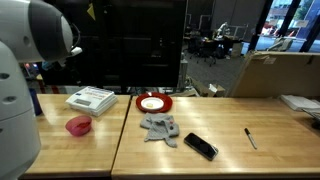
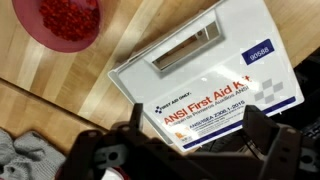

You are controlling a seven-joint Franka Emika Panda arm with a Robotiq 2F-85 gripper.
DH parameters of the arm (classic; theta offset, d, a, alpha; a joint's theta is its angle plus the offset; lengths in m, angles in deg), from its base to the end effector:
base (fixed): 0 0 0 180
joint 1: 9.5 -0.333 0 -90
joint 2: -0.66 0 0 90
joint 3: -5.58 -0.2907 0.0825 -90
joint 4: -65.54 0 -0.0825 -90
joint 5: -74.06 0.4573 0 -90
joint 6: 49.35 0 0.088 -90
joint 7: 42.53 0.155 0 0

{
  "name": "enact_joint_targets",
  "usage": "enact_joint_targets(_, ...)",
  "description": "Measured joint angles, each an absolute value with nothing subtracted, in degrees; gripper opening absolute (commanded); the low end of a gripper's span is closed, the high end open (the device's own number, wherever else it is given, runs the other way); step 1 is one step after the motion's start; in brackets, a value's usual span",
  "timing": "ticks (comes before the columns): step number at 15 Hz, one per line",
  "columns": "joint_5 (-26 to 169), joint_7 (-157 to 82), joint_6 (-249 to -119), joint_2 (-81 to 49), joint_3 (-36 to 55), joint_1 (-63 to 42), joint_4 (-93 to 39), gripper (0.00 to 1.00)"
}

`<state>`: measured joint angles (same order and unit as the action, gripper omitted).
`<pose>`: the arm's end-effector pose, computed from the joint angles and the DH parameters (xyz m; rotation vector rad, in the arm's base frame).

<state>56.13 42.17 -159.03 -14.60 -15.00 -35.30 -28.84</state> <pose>0.5200 0.4761 0.3741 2.9347 -0.8731 0.2968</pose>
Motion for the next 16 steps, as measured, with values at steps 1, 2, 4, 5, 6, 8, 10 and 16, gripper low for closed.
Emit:
enact_joint_targets(1,56.1,42.2,-159.0,-14.6,-14.9,-35.3,-28.9,1.00)
enact_joint_targets(2,56.1,42.1,-159.0,-14.6,-14.6,-35.3,-28.9,1.00)
enact_joint_targets(4,56.4,42.1,-159.2,-14.8,-14.2,-35.5,-28.9,1.00)
enact_joint_targets(5,56.4,42.0,-159.2,-15.0,-14.2,-35.7,-28.8,1.00)
enact_joint_targets(6,56.4,41.8,-159.2,-15.3,-14.2,-36.1,-28.5,1.00)
enact_joint_targets(8,56.1,40.7,-158.9,-16.2,-14.2,-37.1,-27.0,1.00)
enact_joint_targets(10,55.4,39.6,-157.0,-17.3,-14.1,-38.8,-24.2,1.00)
enact_joint_targets(16,51.4,36.8,-152.5,-20.0,-13.9,-44.3,-15.1,1.00)
